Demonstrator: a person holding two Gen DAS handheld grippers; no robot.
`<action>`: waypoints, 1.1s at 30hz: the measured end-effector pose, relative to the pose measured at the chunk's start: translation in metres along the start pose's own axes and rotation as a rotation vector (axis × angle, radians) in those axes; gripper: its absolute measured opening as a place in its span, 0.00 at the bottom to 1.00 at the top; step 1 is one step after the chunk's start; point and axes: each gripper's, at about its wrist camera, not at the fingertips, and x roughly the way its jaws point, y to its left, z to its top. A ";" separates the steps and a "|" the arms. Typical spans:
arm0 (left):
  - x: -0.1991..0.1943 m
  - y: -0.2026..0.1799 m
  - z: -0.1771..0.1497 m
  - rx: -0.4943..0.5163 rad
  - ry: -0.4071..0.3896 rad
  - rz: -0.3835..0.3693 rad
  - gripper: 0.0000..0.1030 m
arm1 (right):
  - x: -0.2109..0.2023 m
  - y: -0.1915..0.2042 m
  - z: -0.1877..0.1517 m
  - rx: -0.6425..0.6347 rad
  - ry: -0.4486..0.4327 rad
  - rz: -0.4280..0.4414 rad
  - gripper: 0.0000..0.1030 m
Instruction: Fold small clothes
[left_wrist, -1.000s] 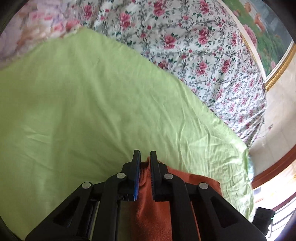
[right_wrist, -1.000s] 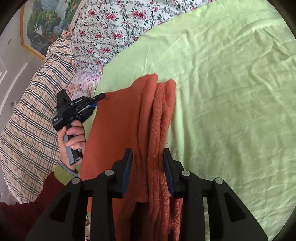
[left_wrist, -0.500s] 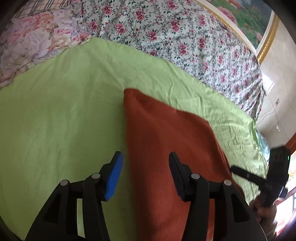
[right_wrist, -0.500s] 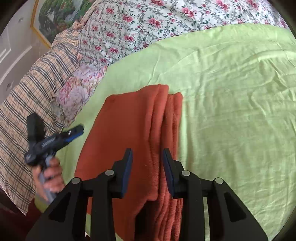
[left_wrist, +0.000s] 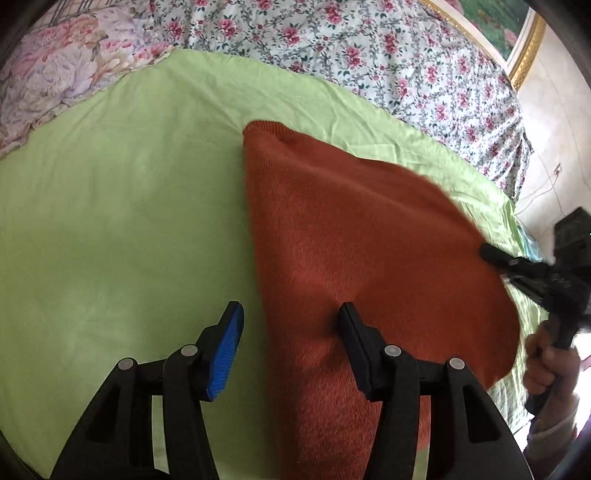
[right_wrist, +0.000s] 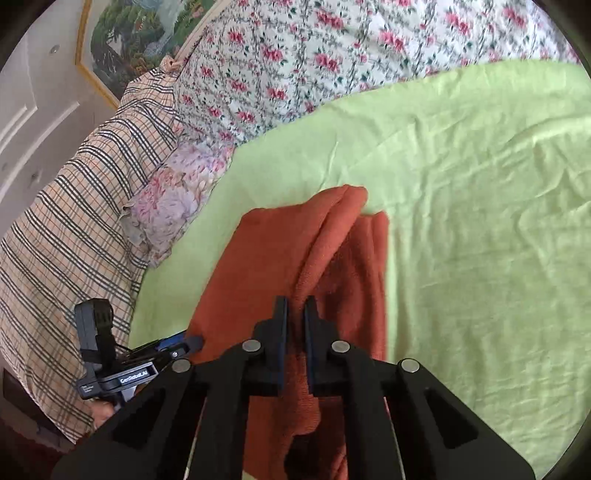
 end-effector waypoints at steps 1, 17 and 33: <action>0.001 -0.002 -0.002 0.006 0.003 0.007 0.53 | 0.003 -0.005 -0.002 -0.003 0.012 -0.028 0.09; -0.049 -0.016 -0.042 0.134 -0.041 0.061 0.54 | 0.033 -0.033 -0.025 0.064 0.091 -0.136 0.13; -0.035 -0.022 -0.094 0.240 -0.002 0.120 0.55 | -0.029 -0.002 -0.101 0.052 0.094 -0.079 0.33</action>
